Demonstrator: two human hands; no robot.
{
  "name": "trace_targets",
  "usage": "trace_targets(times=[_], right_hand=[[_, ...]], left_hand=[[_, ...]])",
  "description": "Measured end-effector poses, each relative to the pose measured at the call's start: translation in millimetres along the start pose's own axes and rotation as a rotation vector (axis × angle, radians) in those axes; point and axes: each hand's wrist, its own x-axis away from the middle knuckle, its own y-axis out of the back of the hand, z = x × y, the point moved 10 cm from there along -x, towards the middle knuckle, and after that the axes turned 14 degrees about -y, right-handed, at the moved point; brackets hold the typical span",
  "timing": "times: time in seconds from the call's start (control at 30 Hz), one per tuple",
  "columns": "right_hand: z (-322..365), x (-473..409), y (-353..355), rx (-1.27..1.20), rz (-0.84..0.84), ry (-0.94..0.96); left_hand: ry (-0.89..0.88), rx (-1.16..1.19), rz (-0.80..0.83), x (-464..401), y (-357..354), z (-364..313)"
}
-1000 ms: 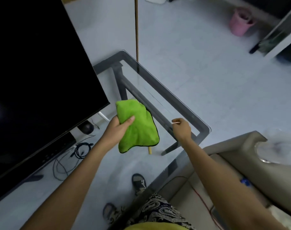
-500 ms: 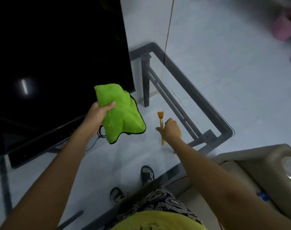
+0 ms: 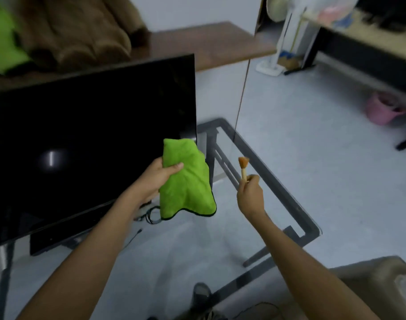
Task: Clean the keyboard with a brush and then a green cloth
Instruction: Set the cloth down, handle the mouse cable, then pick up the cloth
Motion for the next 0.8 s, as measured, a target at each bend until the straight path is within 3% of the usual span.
trace_targets(times=[0.3,0.43,0.67,0.8], right_hand=[[221.6,1.7,147.5,-0.370,-0.314,0.377],[274.6,-11.3,176.6,-0.456,-0.348,0.406],[295.7,-42.0,167.2,-0.387,-0.331,0.389],[299.2,-54.8,156.9,-0.330,-0.314,0.400]], left_hand=[[-0.415,0.210,0.020,-64.4,-29.0,-219.6],[-0.430,0.302,-0.017,-122.5,-32.2,-269.3],[-0.196,0.277,-0.166,-208.5,3.5,-213.2],[-0.044,-0.082,-0.237,-247.5,63.1,-149.1]])
